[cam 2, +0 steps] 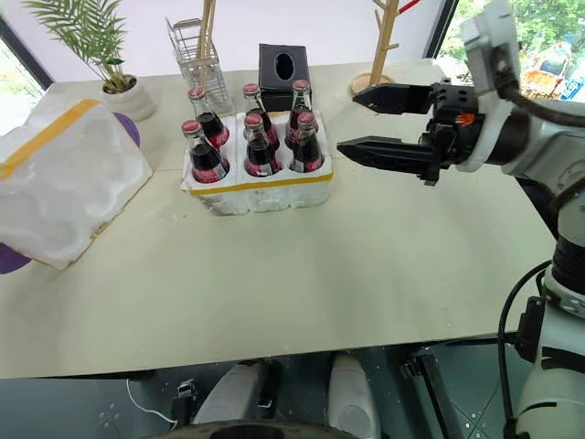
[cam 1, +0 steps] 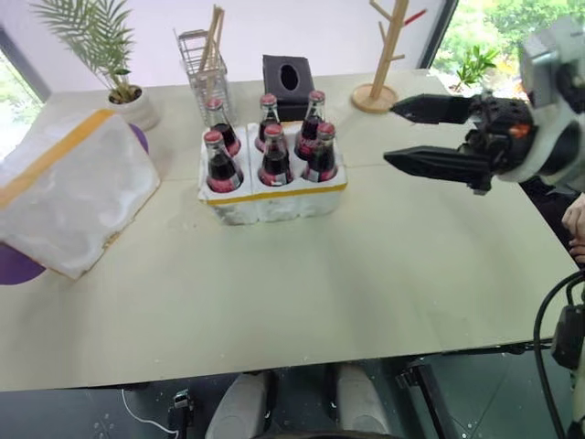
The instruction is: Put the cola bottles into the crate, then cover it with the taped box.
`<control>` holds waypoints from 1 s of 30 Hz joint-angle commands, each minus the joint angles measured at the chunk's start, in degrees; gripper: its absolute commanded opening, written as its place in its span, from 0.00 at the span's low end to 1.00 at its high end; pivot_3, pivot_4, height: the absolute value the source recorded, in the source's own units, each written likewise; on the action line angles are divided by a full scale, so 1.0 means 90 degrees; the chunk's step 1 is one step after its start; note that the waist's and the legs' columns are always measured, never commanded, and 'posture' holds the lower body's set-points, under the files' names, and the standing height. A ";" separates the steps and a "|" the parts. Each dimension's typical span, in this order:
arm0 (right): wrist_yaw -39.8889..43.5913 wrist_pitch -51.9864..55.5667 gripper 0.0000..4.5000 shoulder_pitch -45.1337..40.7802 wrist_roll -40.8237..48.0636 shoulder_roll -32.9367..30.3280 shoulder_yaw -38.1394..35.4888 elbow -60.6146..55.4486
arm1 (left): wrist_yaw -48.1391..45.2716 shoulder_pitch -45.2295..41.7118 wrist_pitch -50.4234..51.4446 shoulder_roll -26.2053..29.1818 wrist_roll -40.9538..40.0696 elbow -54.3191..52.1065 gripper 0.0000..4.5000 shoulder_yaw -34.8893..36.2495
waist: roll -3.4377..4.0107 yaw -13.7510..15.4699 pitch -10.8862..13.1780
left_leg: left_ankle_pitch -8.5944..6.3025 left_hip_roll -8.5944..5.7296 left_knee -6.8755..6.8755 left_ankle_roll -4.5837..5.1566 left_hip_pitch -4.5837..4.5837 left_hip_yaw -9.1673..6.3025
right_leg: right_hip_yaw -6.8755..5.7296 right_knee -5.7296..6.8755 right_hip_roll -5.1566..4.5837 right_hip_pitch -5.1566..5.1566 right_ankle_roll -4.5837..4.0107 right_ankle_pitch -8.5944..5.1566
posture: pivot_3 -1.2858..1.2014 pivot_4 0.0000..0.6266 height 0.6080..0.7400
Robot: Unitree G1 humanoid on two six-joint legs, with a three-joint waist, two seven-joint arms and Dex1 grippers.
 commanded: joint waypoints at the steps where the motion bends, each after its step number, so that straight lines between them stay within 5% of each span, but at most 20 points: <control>1: 0.0013 -0.0185 0.99 -0.0146 -0.0014 -0.0016 -0.0006 -0.0025 | 0.0146 -0.1276 -0.0794 0.0835 -0.0203 0.1416 1.00 -0.1434 | -0.0007 0.0020 -0.0003 | 0.0000 0.0000 0.0001 0.0000 -0.0005 0.0000 | -0.0006 -0.0001 -0.0001 0.0000 0.0003 0.0002 | 0.52 0.24 1.00; 7: 0.0074 -0.0173 0.99 0.0068 -0.0019 -0.0300 -0.0100 0.0013 | 0.0065 -0.5351 -0.1187 0.0680 0.0645 0.2769 1.00 -0.5237 | 0.0001 -0.0061 0.0003 | -0.0009 0.0002 -0.0007 0.0018 -0.0029 0.0046 | -0.0012 0.0018 -0.0002 -0.0023 0.0033 0.0019 | 0.52 0.24 1.00; 13: -0.0022 0.0078 0.99 0.0031 0.0132 -0.0763 -0.0417 0.0110 | -0.0048 -0.7996 -0.1712 0.0122 0.2049 0.4146 1.00 -0.7088 | 0.0003 -0.0059 0.0002 | -0.0018 0.0000 0.0012 0.0040 -0.0021 0.0097 | -0.0015 0.0043 -0.0012 -0.0027 0.0044 0.0026 | 0.52 0.24 1.00; 25: -0.0418 0.0233 0.99 0.0268 0.0426 -0.0922 -0.0851 -0.0251 | 0.0631 -0.9306 -0.2318 -0.0669 0.2795 0.5322 1.00 -0.7782 | -0.0032 -0.0165 -0.0002 | -0.0021 0.0003 0.0028 0.0046 -0.0021 0.0098 | -0.0013 0.0087 -0.0012 -0.0034 0.0052 0.0029 | 0.52 0.24 1.00; 28: -0.0463 0.0225 1.00 0.0288 0.0474 -0.0922 -0.0860 -0.0282 | 0.0552 -0.9358 -0.2322 -0.0719 0.2813 0.5383 0.82 -0.7778 | -0.0033 -0.0186 -0.0001 | -0.0021 0.0003 0.0029 0.0047 -0.0023 0.0101 | -0.0012 0.0087 -0.0012 -0.0035 0.0053 0.0029 | 0.52 0.24 1.00; 30: -0.0467 0.0216 1.00 0.0297 0.0496 -0.0925 -0.0859 -0.0296 | 0.0460 -0.9379 -0.2315 -0.0729 0.2816 0.5397 0.60 -0.7768 | -0.0033 -0.0187 -0.0001 | -0.0021 0.0004 0.0029 0.0047 -0.0023 0.0105 | -0.0012 0.0089 -0.0012 -0.0039 0.0053 0.0029 | 0.52 0.24 1.00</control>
